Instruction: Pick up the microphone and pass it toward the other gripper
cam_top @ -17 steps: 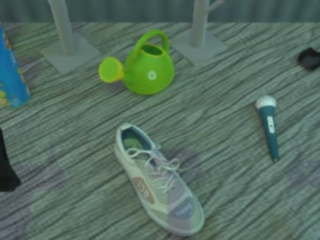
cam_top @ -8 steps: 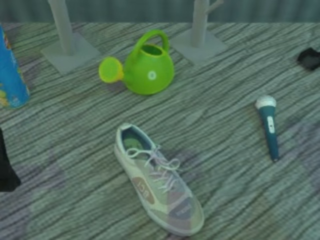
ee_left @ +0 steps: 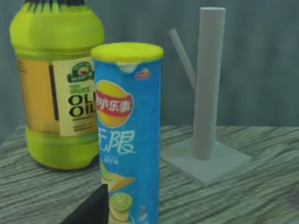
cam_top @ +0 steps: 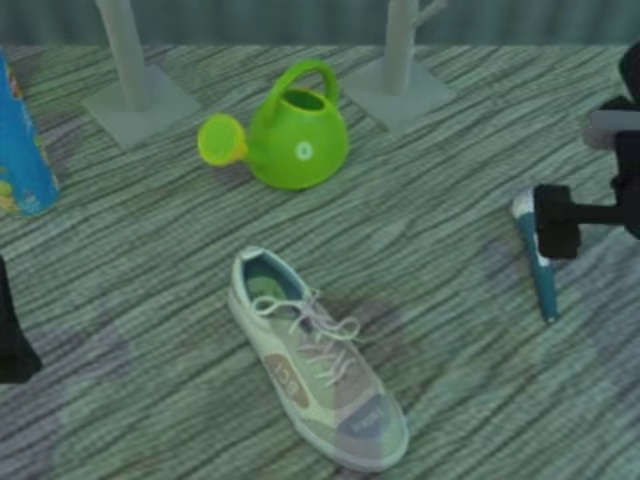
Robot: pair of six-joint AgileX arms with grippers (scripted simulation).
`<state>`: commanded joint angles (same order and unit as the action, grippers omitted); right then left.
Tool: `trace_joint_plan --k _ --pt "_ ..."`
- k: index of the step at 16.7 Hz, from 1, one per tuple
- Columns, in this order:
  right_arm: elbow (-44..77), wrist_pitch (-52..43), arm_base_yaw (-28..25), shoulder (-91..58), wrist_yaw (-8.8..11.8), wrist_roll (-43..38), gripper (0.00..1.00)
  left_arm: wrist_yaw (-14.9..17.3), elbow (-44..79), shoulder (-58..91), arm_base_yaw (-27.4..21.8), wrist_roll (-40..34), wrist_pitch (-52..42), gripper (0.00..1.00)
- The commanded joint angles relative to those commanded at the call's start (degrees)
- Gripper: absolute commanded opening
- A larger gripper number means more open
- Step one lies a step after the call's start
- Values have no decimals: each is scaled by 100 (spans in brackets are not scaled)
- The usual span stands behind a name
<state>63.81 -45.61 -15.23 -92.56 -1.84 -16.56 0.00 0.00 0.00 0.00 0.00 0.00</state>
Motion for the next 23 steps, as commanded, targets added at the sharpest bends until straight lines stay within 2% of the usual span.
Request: trace_joint_plan --k 6,13,23 --pt "1167 -698 -263 -1472 -13 -291 100 0 0 0 0 0 0 100" --pt "1200 -699 -247 -1538 -11 -297 100 0 0 0 0 0 0 100" --pt "459 1203 -232 -2698 -18 -276 100 0 0 0 0 0 0 100"
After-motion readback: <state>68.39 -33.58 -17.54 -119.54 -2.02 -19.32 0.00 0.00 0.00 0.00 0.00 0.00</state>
